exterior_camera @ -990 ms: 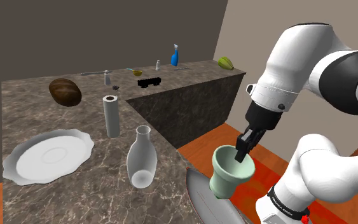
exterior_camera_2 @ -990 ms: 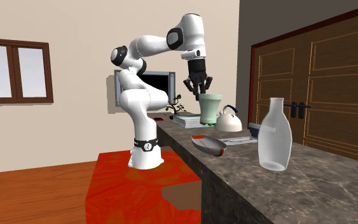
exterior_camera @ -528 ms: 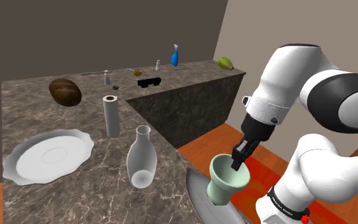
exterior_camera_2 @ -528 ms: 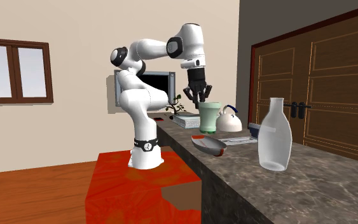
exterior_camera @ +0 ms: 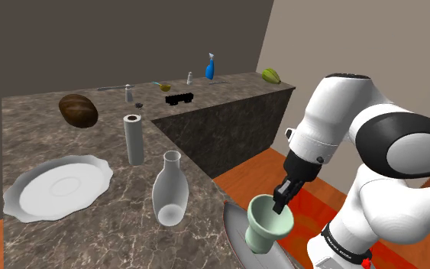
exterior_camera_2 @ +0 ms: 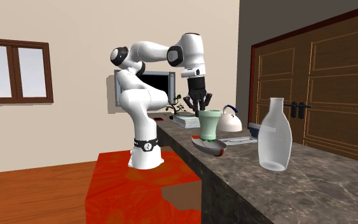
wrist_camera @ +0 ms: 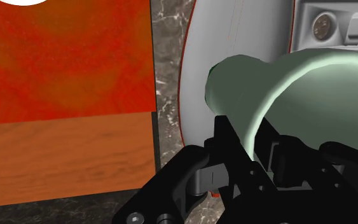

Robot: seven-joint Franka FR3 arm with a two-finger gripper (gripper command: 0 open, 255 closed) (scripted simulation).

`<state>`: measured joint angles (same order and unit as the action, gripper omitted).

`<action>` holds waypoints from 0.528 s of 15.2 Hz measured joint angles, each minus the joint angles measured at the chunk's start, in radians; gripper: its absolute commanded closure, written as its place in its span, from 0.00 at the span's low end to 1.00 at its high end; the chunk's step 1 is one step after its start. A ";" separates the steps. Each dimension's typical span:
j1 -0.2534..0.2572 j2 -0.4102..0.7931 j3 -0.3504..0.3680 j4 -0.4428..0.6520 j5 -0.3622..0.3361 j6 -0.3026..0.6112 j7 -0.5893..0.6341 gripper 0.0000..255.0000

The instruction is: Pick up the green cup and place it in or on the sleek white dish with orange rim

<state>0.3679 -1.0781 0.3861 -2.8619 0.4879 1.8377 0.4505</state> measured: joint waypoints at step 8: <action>0.001 0.000 0.002 -0.003 0.002 0.004 -0.001 0.00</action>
<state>0.3687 -1.0779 0.3877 -2.8653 0.4899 1.8421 0.4500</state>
